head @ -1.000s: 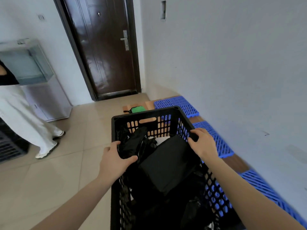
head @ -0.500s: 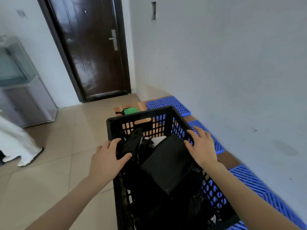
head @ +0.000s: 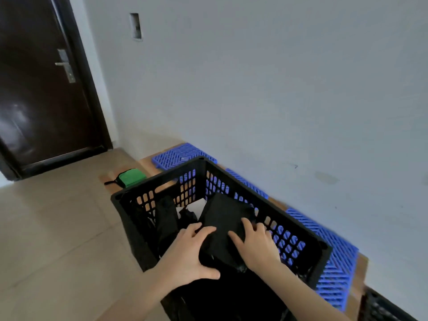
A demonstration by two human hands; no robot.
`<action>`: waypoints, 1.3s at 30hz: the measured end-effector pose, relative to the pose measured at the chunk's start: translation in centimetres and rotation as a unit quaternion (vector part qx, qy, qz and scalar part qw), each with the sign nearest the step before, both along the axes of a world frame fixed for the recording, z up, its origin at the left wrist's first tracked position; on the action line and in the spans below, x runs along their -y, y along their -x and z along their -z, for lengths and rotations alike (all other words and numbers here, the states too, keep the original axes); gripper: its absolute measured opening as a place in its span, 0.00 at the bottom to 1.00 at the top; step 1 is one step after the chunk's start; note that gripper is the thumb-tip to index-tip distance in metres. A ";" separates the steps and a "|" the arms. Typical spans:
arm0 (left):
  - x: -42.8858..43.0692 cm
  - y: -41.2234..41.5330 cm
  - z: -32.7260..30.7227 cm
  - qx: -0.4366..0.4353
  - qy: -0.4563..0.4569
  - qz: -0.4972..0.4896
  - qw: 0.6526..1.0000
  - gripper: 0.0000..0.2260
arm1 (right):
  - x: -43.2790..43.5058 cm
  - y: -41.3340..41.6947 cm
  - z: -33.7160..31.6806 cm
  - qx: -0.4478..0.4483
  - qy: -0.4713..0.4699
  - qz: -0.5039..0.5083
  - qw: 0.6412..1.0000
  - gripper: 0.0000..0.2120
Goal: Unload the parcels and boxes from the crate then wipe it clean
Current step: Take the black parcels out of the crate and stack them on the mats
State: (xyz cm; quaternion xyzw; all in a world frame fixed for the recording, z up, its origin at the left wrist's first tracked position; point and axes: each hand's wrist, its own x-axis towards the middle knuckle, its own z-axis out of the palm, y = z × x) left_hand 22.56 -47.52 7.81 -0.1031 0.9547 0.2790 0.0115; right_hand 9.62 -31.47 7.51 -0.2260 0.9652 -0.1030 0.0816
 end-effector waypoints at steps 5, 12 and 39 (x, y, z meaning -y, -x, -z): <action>0.1 0.5 0.2 0.004 0.050 0.013 0.999 0.43 | 1.3 -2.7 0.8 0.068 0.004 0.073 0.995 0.34; 0.4 1.0 -0.3 -0.045 0.001 0.020 0.999 0.41 | 1.5 -4.2 0.5 0.092 0.168 0.078 0.978 0.31; 24.8 -4.6 -8.1 -0.351 -0.102 -0.113 0.924 0.33 | 27.5 -8.0 -9.3 -0.040 0.460 -0.037 0.886 0.25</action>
